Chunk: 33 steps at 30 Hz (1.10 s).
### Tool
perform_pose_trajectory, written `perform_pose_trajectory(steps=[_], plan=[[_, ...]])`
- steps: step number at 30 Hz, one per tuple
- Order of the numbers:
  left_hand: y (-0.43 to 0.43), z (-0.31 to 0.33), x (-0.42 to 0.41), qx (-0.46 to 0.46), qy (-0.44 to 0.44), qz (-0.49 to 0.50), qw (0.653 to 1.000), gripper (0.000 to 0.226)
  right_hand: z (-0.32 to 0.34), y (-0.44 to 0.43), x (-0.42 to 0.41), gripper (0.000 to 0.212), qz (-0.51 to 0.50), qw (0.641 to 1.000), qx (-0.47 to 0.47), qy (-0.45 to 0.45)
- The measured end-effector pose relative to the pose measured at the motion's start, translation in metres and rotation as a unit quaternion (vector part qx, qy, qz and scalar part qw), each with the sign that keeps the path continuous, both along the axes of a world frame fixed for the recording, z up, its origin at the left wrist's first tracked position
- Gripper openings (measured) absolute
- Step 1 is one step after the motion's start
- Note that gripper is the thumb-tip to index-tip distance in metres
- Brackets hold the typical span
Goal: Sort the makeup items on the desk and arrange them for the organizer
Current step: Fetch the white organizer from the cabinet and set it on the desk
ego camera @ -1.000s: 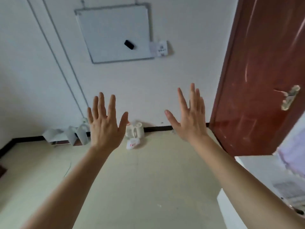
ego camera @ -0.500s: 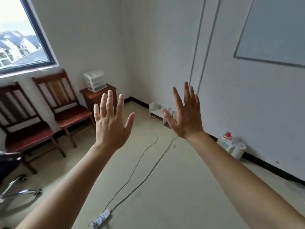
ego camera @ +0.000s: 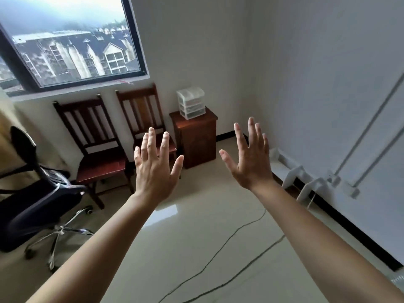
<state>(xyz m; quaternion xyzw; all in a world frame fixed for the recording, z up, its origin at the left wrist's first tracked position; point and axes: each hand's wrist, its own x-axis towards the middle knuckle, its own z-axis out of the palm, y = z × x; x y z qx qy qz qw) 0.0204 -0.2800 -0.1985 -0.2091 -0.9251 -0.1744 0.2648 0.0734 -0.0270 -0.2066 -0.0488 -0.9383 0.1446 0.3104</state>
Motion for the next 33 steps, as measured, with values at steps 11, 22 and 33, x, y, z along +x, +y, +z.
perform_pose_trajectory(steps=[11,22,33], plan=[[0.034,-0.010,-0.219,-0.036,-0.040,0.067,0.996,0.071,-0.026,0.039,-0.268,0.083,0.084,0.995,-0.018,-0.049],[0.058,-0.049,-0.522,-0.008,-0.192,0.057,0.980,0.086,-0.064,0.076,-0.539,0.096,-0.021,0.985,-0.037,-0.165],[0.164,-0.090,-0.767,0.185,-0.406,0.041,0.894,0.078,-0.113,0.187,-0.755,0.094,-0.083,0.957,-0.167,-0.222]])
